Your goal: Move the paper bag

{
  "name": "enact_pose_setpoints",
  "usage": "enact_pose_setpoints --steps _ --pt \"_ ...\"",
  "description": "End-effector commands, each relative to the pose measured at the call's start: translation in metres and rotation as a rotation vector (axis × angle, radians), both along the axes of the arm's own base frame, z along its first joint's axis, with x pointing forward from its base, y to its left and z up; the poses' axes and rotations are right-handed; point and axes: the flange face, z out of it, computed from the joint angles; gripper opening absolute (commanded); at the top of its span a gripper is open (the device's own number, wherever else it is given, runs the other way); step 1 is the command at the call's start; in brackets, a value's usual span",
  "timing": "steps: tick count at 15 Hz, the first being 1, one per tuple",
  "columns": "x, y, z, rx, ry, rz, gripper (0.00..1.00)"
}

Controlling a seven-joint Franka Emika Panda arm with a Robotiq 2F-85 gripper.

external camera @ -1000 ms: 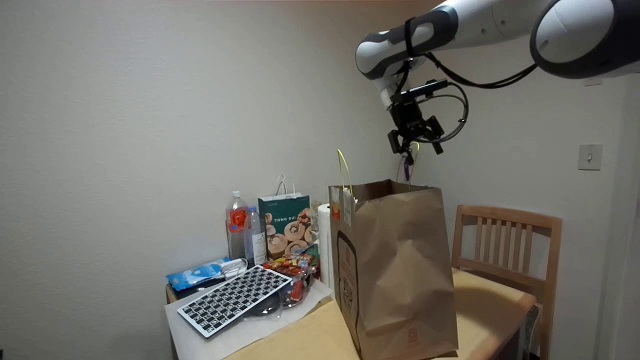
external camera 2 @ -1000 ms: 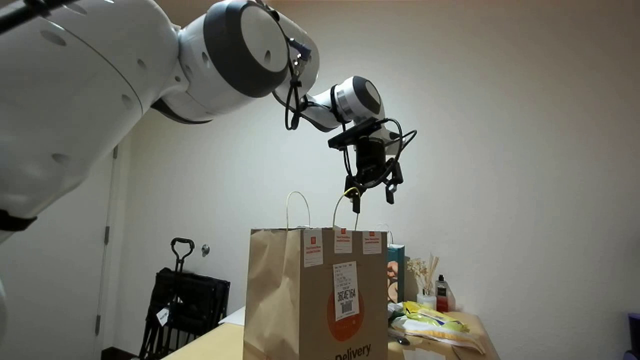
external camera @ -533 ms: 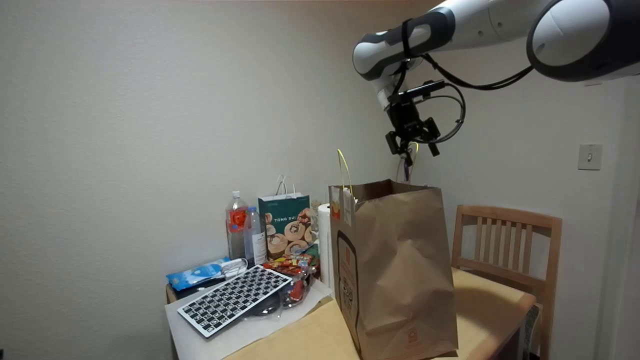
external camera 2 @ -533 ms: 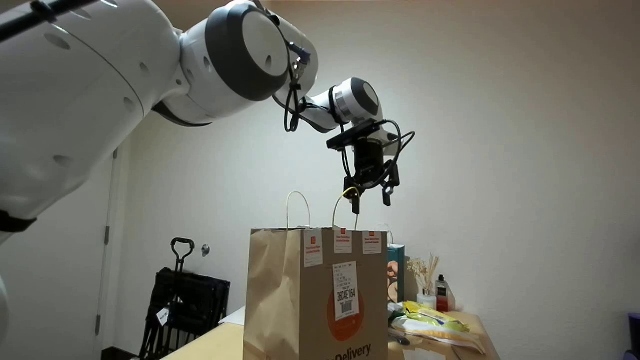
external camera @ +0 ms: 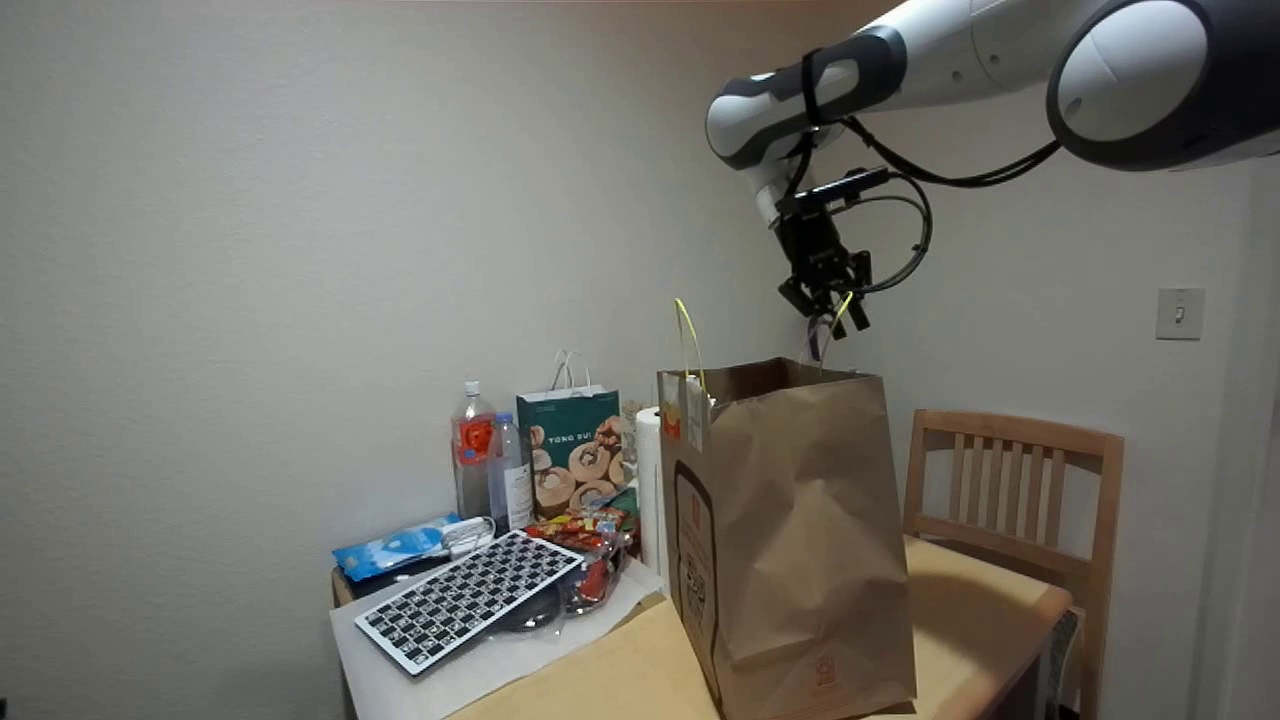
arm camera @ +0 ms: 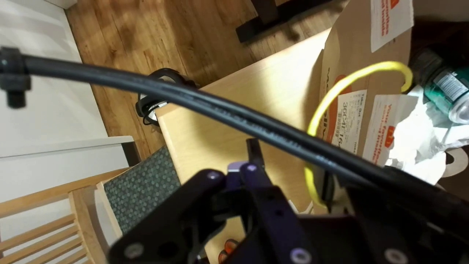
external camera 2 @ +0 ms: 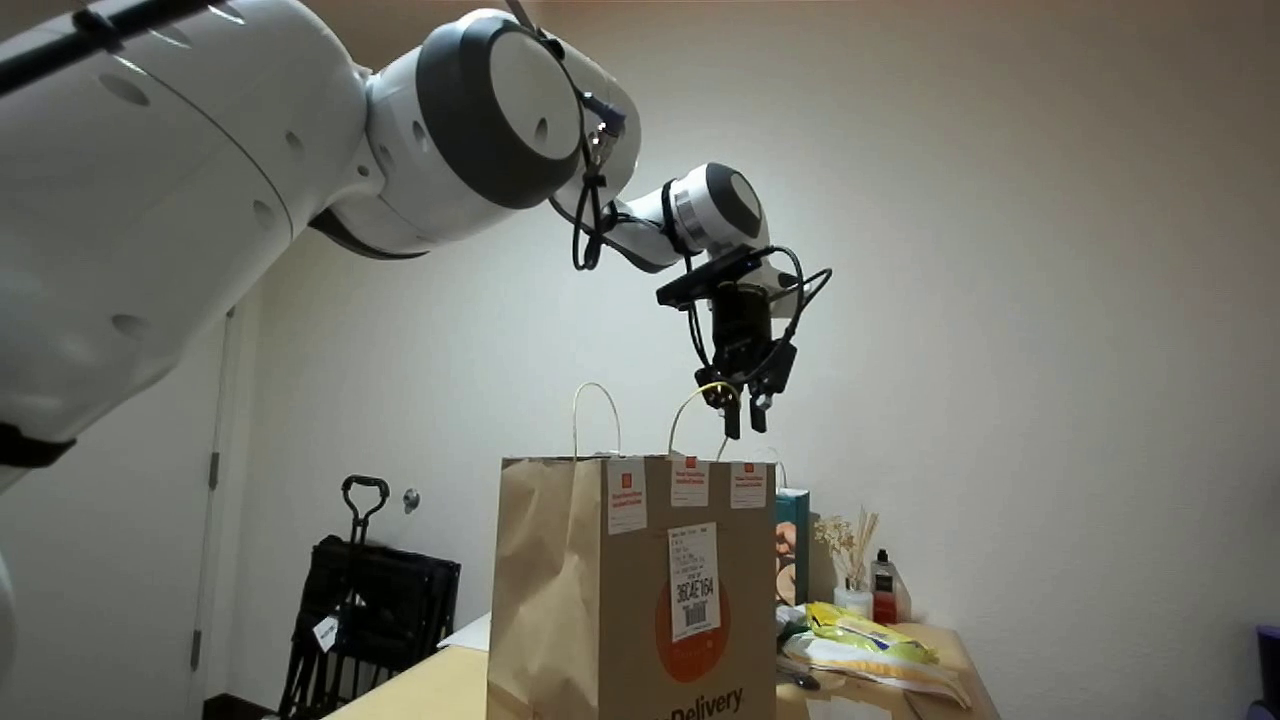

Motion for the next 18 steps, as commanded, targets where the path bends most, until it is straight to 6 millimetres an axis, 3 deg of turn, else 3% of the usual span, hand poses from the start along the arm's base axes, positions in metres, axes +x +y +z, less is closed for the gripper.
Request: enact_pose_setpoints --steps 1,5,8,15,18 --pt "0.002 -0.004 0.009 -0.028 -0.039 -0.054 0.06" --pt "0.009 0.000 0.020 -0.082 -0.074 -0.076 0.01" --pt "0.017 0.010 0.022 -0.103 -0.087 -0.069 0.03" --pt "0.036 0.025 0.002 -0.145 -0.007 0.112 0.06" --pt "0.043 0.025 0.002 -0.181 0.012 0.209 0.06"
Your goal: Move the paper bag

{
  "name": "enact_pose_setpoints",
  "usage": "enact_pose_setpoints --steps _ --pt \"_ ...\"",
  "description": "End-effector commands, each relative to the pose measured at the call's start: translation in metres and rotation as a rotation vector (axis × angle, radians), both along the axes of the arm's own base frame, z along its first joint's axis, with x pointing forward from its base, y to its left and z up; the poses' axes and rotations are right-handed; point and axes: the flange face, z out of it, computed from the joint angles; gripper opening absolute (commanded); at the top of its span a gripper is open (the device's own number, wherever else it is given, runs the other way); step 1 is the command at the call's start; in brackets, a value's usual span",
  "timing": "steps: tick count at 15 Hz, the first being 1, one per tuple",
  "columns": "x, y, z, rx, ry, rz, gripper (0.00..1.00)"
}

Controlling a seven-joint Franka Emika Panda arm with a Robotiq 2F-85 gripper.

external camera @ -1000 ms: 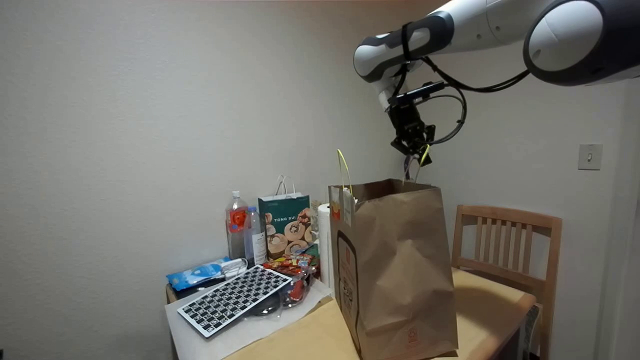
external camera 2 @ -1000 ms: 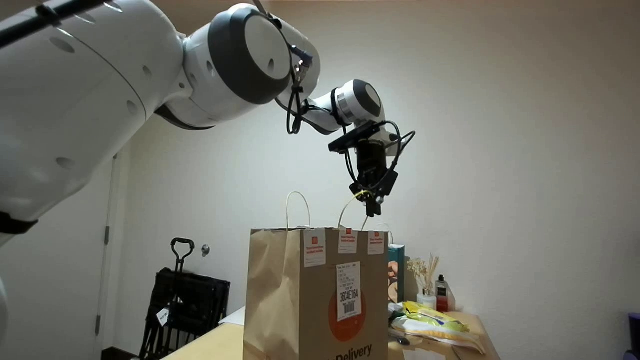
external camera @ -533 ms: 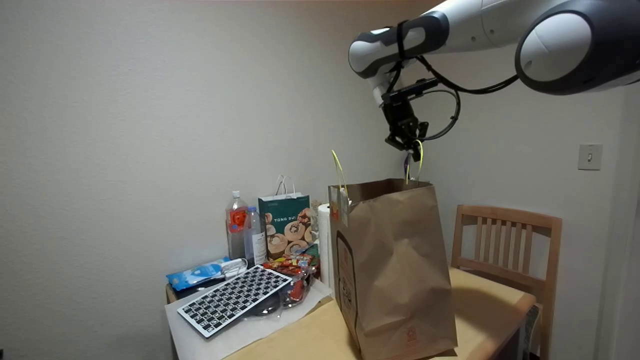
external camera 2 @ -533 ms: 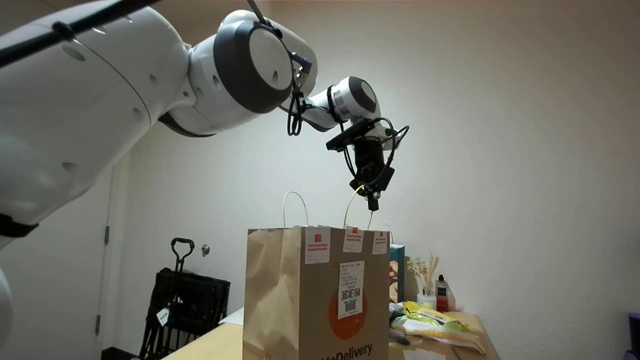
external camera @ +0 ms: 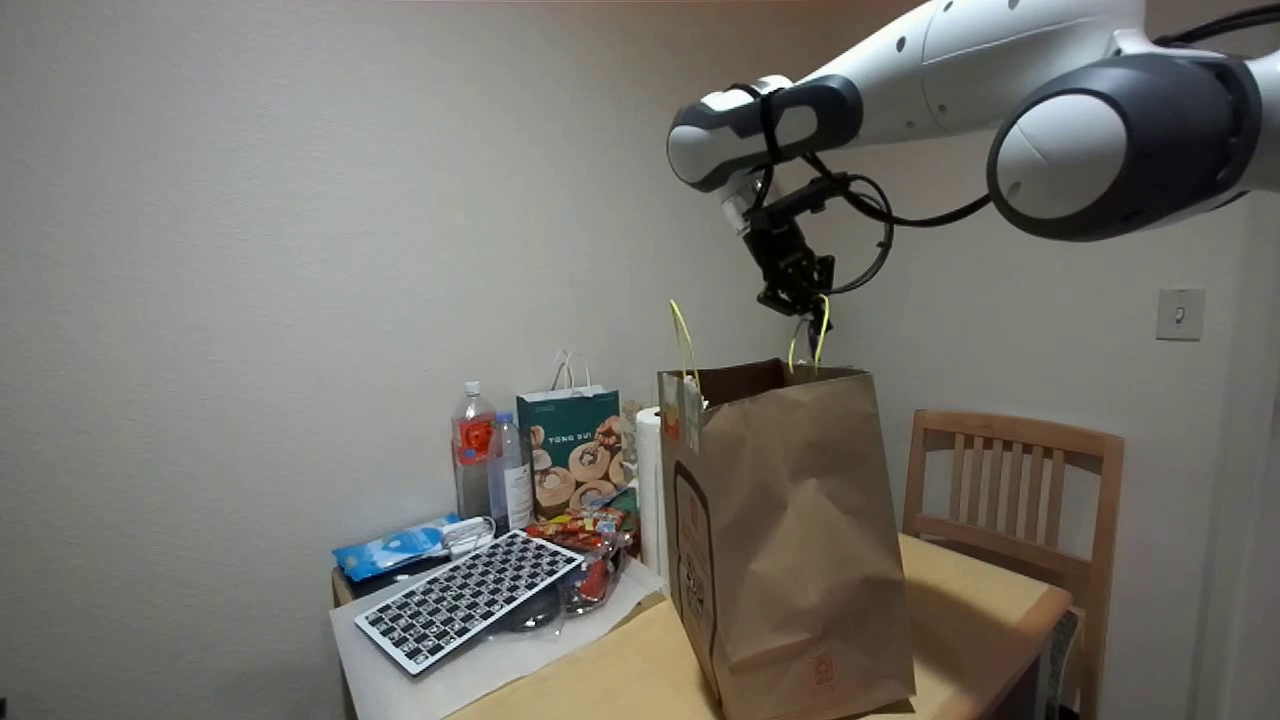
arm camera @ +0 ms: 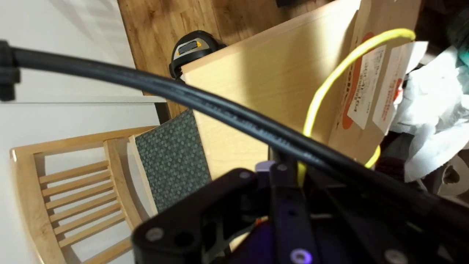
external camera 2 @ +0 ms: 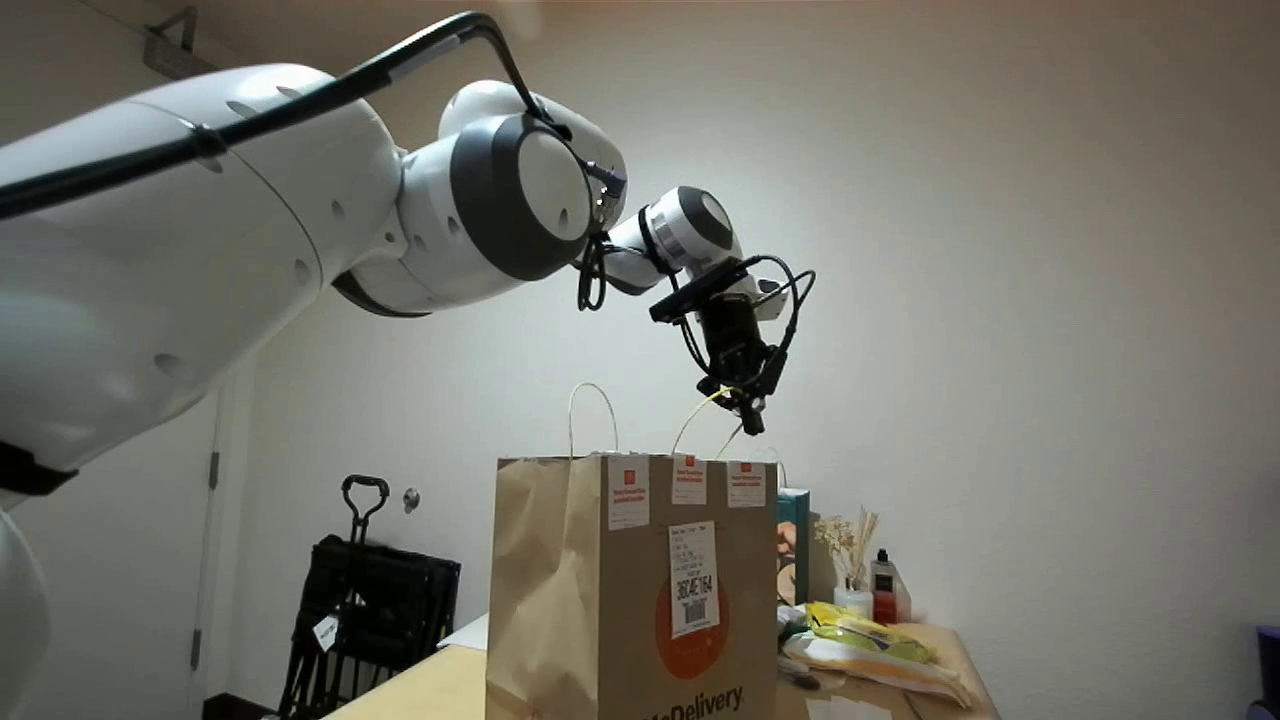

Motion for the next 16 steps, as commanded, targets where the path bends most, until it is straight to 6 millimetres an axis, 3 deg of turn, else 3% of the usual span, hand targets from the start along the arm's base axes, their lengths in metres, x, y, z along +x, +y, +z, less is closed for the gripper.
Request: enact_pose_setpoints --steps 1,9,13,16 --pt "0.005 -0.002 0.008 -0.046 0.035 0.112 0.05" --pt "0.009 0.016 0.049 -0.092 -0.015 0.266 0.06" --pt "0.010 0.025 0.048 -0.095 0.002 0.292 0.05" --pt "0.015 0.020 0.037 -0.091 0.023 0.315 0.05"
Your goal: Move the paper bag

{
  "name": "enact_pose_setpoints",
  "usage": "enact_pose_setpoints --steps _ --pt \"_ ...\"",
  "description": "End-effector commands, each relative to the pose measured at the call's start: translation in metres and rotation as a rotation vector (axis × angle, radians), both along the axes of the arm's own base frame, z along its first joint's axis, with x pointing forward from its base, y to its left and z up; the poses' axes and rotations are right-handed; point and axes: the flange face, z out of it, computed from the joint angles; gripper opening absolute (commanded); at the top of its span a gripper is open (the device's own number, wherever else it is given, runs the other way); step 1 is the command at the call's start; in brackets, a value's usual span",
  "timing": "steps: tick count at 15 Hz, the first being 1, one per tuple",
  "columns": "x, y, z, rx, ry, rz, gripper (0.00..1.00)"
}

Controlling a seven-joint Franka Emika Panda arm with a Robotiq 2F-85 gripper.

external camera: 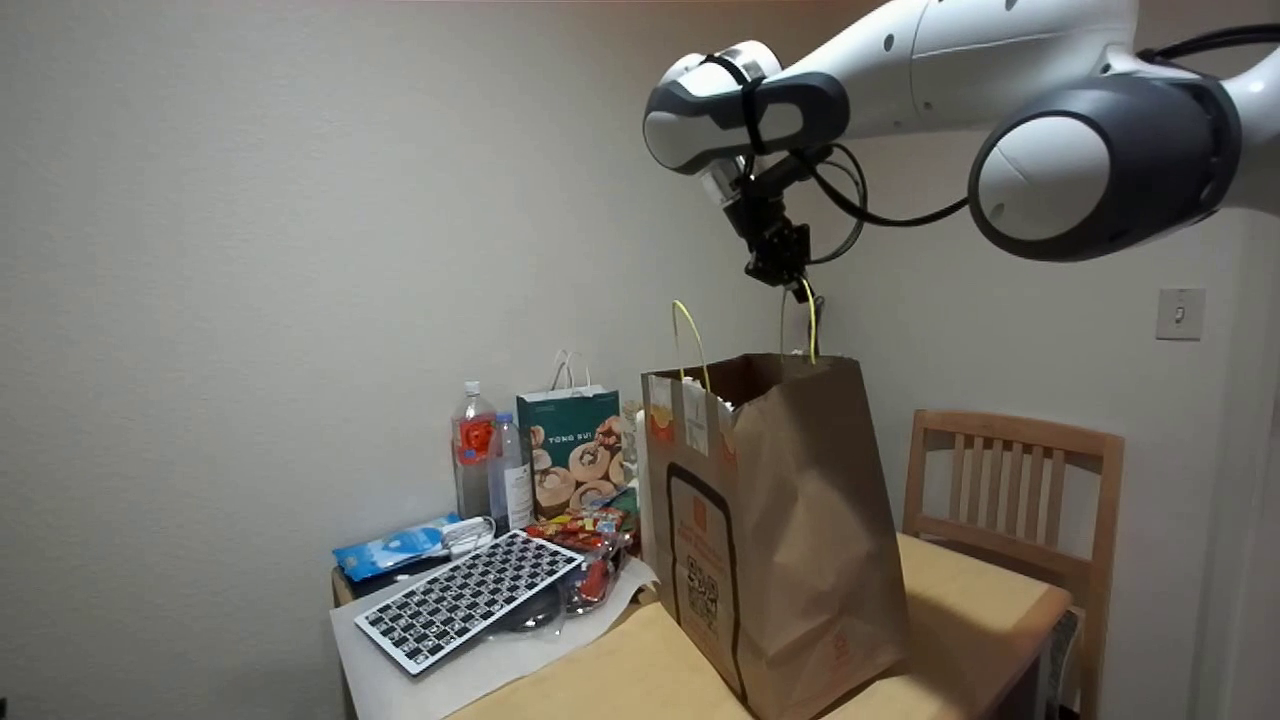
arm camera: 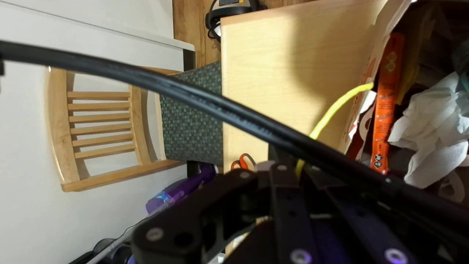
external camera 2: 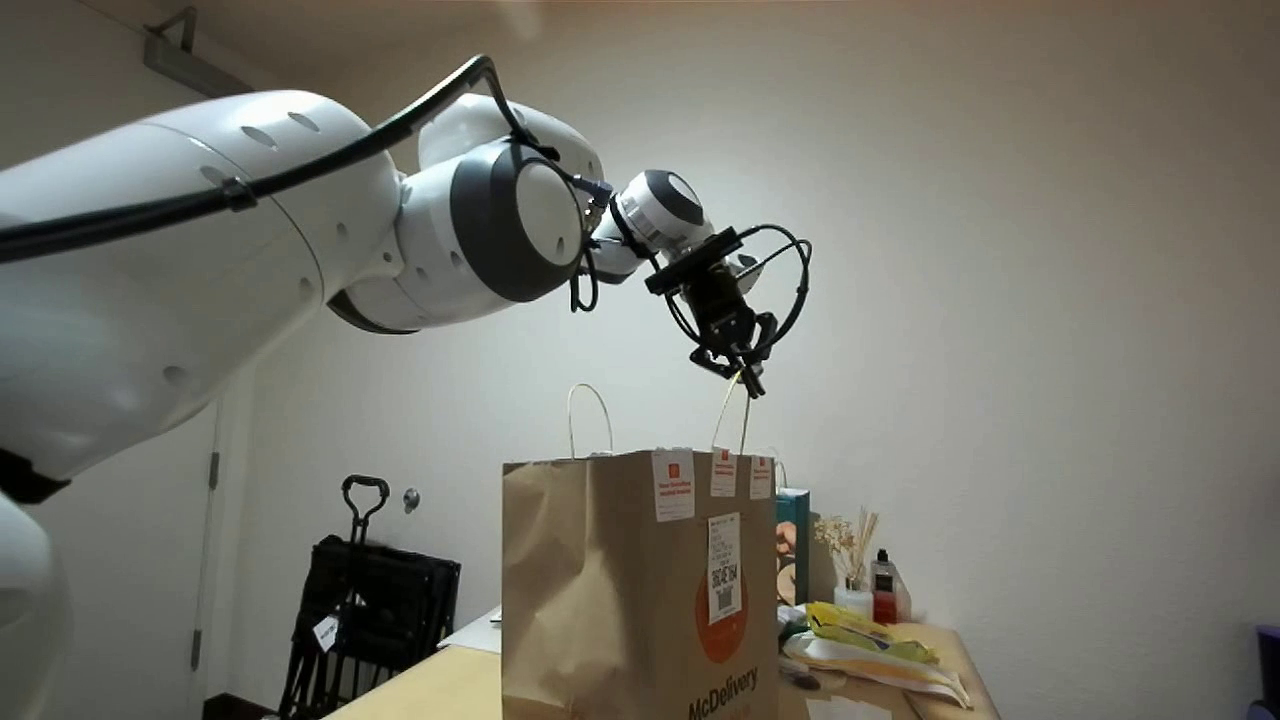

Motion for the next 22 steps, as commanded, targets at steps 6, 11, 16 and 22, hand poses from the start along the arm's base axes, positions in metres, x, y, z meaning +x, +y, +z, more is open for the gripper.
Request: enact_pose_setpoints --steps 6,11,16,22 --pt "0.014 -0.018 -0.013 -0.067 0.128 0.232 0.06" --pt "0.023 -0.022 0.001 -0.130 0.163 0.405 0.06" --pt "0.022 -0.024 -0.005 -0.143 0.178 0.364 0.33" --pt "-0.032 -0.010 0.009 -0.038 0.313 0.051 0.71"
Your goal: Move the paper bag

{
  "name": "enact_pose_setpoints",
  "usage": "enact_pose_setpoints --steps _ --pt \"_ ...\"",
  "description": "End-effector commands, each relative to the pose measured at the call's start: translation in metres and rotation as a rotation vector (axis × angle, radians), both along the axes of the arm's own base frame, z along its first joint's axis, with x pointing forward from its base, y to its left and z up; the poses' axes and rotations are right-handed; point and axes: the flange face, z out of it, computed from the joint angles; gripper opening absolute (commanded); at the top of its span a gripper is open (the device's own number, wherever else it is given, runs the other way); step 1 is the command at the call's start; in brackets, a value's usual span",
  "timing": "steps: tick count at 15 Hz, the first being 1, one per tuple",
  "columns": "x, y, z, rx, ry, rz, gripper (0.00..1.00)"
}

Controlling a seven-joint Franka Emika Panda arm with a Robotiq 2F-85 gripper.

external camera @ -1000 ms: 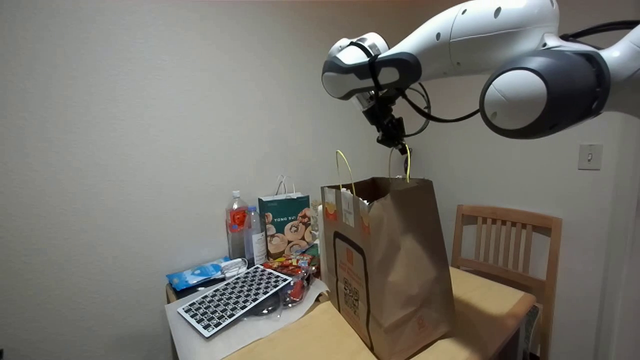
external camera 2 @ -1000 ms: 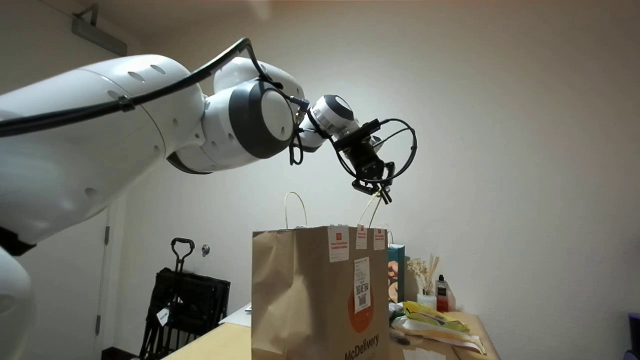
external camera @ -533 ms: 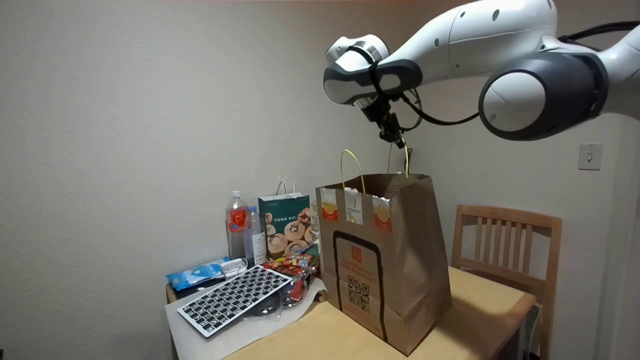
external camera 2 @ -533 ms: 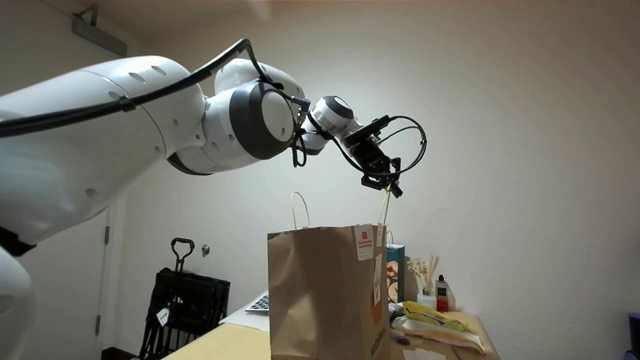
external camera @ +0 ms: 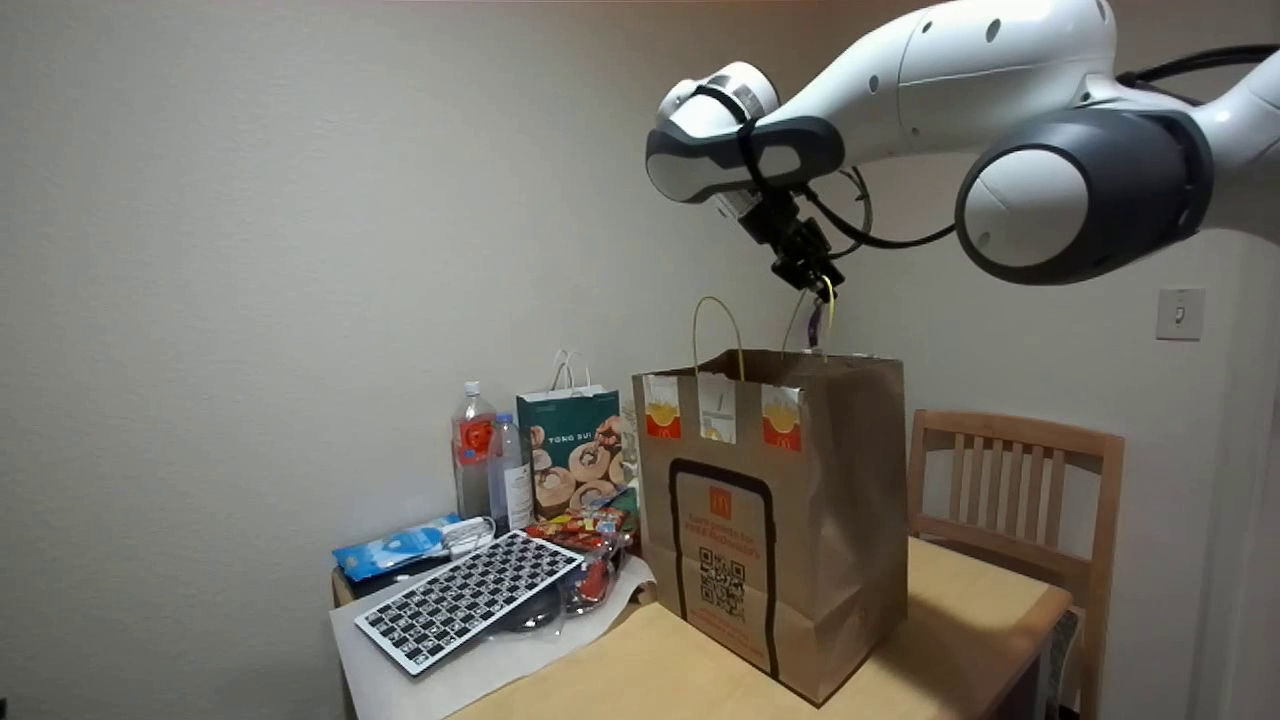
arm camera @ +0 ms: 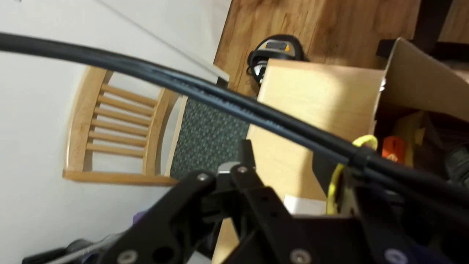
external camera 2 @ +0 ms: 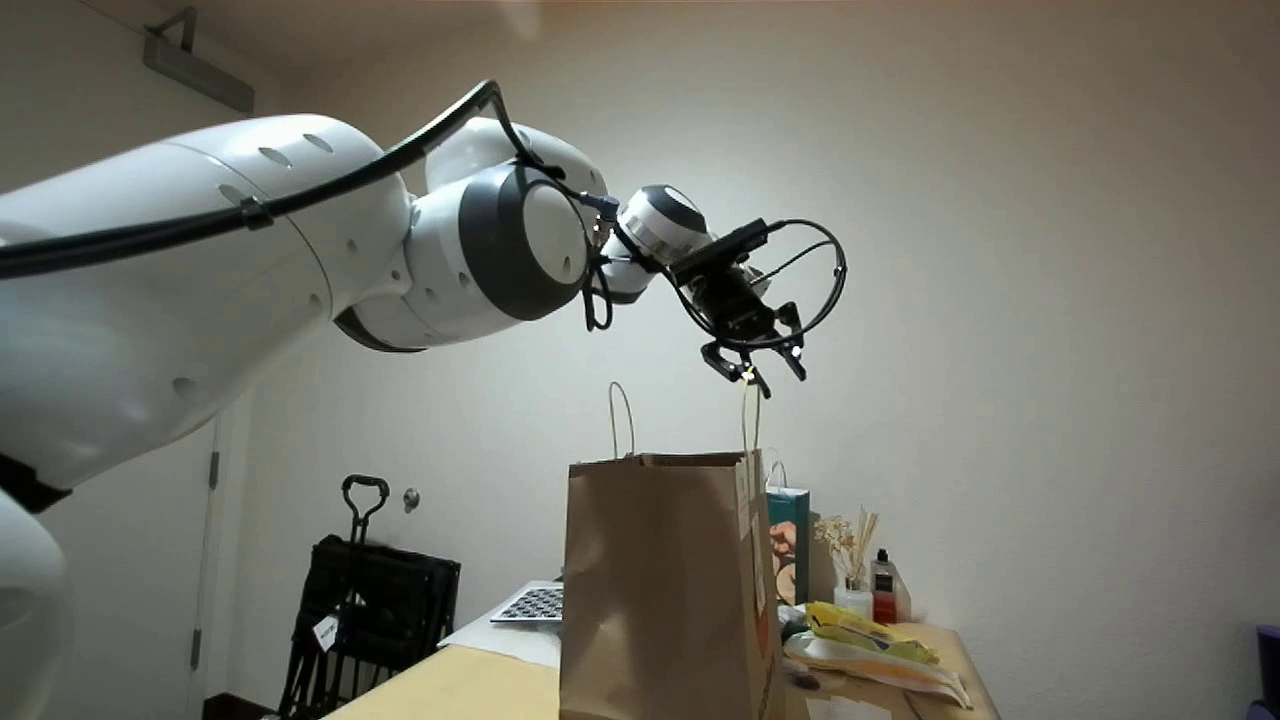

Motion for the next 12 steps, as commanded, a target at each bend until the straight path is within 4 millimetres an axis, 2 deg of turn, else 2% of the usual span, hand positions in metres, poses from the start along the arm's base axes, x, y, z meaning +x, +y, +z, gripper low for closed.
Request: enact_pose_setpoints --steps 1,4,6,8,9,11,12 --pt "-0.039 0.013 0.024 0.013 0.082 -0.186 0.78" --pt "-0.075 0.026 0.044 0.057 0.147 -0.348 0.97" --pt "-0.096 0.029 0.054 0.084 0.180 -0.451 1.00" --pt "-0.105 0.027 0.051 0.096 0.194 -0.551 1.00" --pt "-0.106 0.022 0.045 0.109 0.203 -0.587 0.75" --pt "-0.101 0.005 0.023 0.105 0.206 -0.675 0.73" --pt "-0.099 -0.003 0.011 0.107 0.224 -0.711 0.68"
